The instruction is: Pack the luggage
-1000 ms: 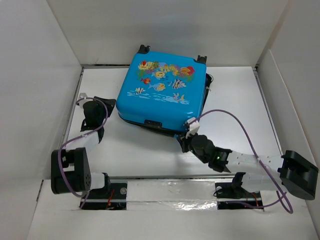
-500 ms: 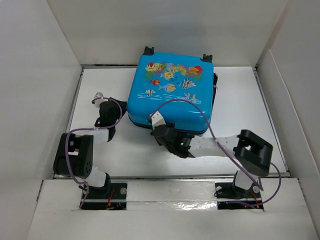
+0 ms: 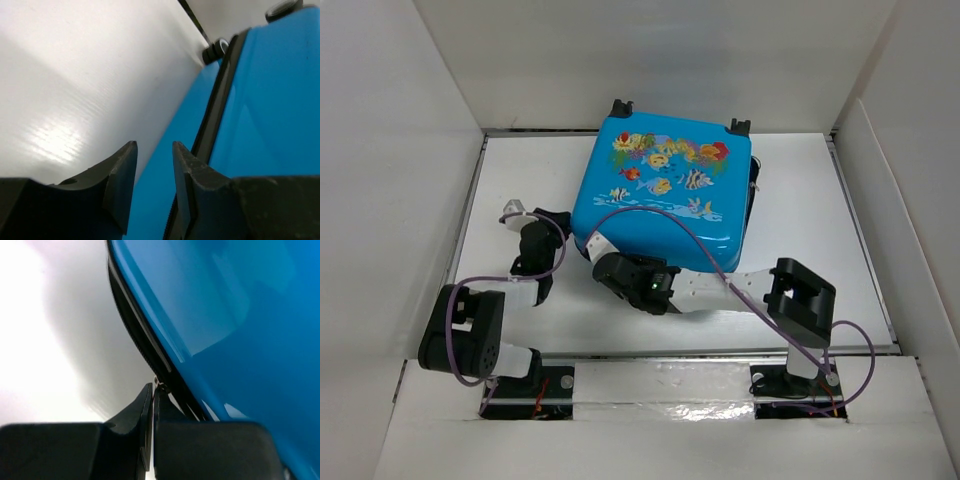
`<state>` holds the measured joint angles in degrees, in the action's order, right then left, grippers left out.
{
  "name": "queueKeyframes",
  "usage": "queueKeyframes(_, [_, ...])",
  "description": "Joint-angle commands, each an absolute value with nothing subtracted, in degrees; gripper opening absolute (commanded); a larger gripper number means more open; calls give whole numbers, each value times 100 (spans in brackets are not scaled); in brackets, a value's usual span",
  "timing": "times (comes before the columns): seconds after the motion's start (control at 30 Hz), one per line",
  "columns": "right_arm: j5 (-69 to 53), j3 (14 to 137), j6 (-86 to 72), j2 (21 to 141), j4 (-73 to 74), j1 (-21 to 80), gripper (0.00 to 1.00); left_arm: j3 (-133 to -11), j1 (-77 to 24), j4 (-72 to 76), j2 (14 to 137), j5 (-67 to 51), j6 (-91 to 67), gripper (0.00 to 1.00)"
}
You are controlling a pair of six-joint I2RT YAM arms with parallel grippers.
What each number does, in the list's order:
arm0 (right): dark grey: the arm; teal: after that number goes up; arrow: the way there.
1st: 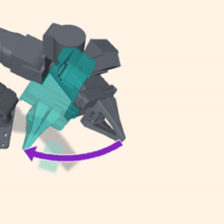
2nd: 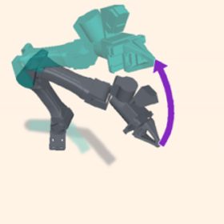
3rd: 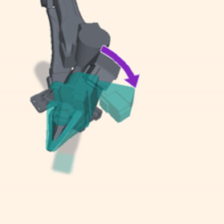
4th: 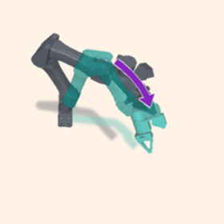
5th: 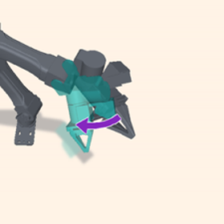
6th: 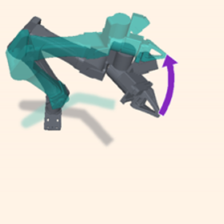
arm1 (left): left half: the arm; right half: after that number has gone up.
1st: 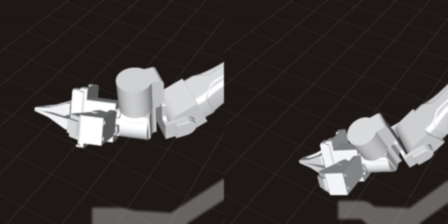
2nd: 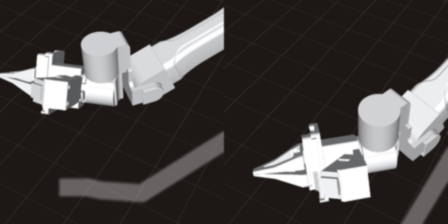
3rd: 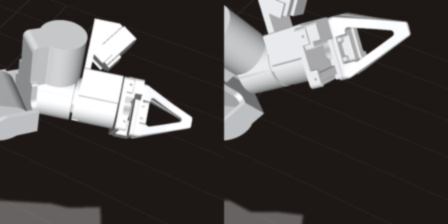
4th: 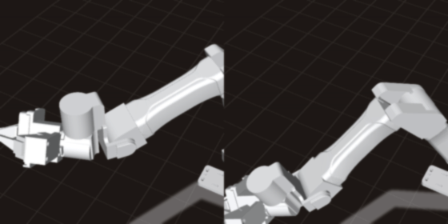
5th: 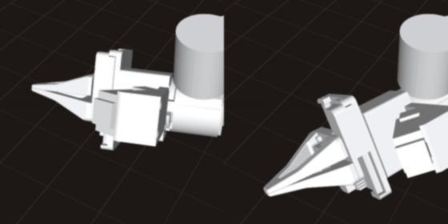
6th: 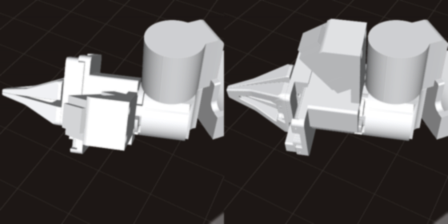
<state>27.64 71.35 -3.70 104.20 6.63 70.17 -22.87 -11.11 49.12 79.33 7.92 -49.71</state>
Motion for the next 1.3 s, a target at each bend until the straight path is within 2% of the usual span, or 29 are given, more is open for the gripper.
queueKeyframes(0.0, [-702,8279,-536,10705,-2074,8261,0,-2013,-2391,5897,7639,-1091,-5325,34])
queueKeyframes(0.1, [-782,7869,-580,10521,-2477,8332,0,-1828,-2391,5994,7489,-1011,-5449,39])
queueKeyframes(0.2, [-712,7385,-607,9953,-2619,8332,0,-1662,-2391,5960,7148,-897,-5449,54])
queueKeyframes(0.23, [-668,6896,-615,9740,-2697,8332,0,-1600,-2391,5863,7024,-818,-5423,63])
queueKeyframes(0.3, [-213,6357,-694,9040,-2716,8332,2,-1600,-2295,5416,6595,-608,-5301,70])
queueKeyframes(0.33, [-54,5928,-773,8809,-2603,8332,12,-1652,-2242,5249,6479,-563,-5248,72])
queueKeyframes(0.37, [147,5785,-817,8615,-2201,8245,30,-1687,-2189,4925,6373,-519,-5186,72])
queueKeyframes(0.4, [236,5679,-843,8300,-1954,8166,61,-1731,-2075,4765,6215,-440,-5072,72])
queueKeyframes(0.43, [324,5582,-879,8158,-1681,8165,69,-1784,-2074,4651,6144,-379,-5010,72])
queueKeyframes(0.5, [746,5581,-949,7894,-960,8104,78,-1819,-1900,4404,5960,-195,-4905,72])
queueKeyframes(0.53, [825,5564,-941,7588,-810,8104,80,-1828,-1829,4377,5933,-202,-4904,72])
queueKeyframes(0.67, [966,5738,-827,6946,-47,7946,82,-1933,-1495,4369,5871,-395,-4887,72])
queueKeyframes(0.7, [1097,5800,-817,6822,147,7945,79,-1968,-1442,4333,5880,-422,-4878,72])
queueKeyframes(0.73, [1264,5827,-730,6690,280,7841,69,-2073,-1389,4307,5897,-457,-4869,72])
queueKeyframes(0.77, [1492,5827,-695,6367,386,7561,52,-2135,-1336,4246,5932,-483,-4852,72])
queueKeyframes(0.8, [1929,5792,-694,6172,613,7306,13,-2162,-1275,4236,5976,-553,-4834,71])
queueKeyframes(0.83, [2047,5722,-694,5944,659,6964,0,-2180,-1274,4236,5985,-554,-4817,68])
queueKeyframes(0.87, [2057,5617,-694,5715,659,6517,0,-2154,-1274,4228,5994,-528,-4808,66])
queueKeyframes(0.9, [1909,5503,-712,5252,624,5416,0,-2127,-1274,4228,5968,-449,-4790,64])
queueKeyframes(0.97, [1584,5143,-843,4827,519,4199,0,-1987,-1274,4236,5977,-387,-4746,55])
queueKeyframes(1.0, [1312,5063,-896,4486,492,3053,0,-1960,-1274,4210,6029,-361,-4676,52])
queueKeyframes(1.03, [1283,4888,-1036,4361,449,2519,4,-1951,-1274,4184,6064,-378,-4615,49])
queueKeyframes(1.1, [943,4764,-1151,4272,256,1517,18,-1969,-1274,4096,6326,-517,-4509,46])
queueKeyframes(1.13, [784,4738,-1299,4411,194,598,36,-1995,-1274,4078,6415,-606,-4404,44])
queueKeyframes(1.17, [608,4650,-1336,4551,106,189,45,-1995,-1274,4104,6503,-676,-4369,43])
queueKeyframes(1.23, [-51,4649,-1510,5303,-193,-768,56,-1952,-1344,4174,6688,-861,-4298,41])
queueKeyframes(1.27, [-366,4641,-1573,5587,-359,-991,58,-1925,-1345,4184,6723,-844,-4272,41])
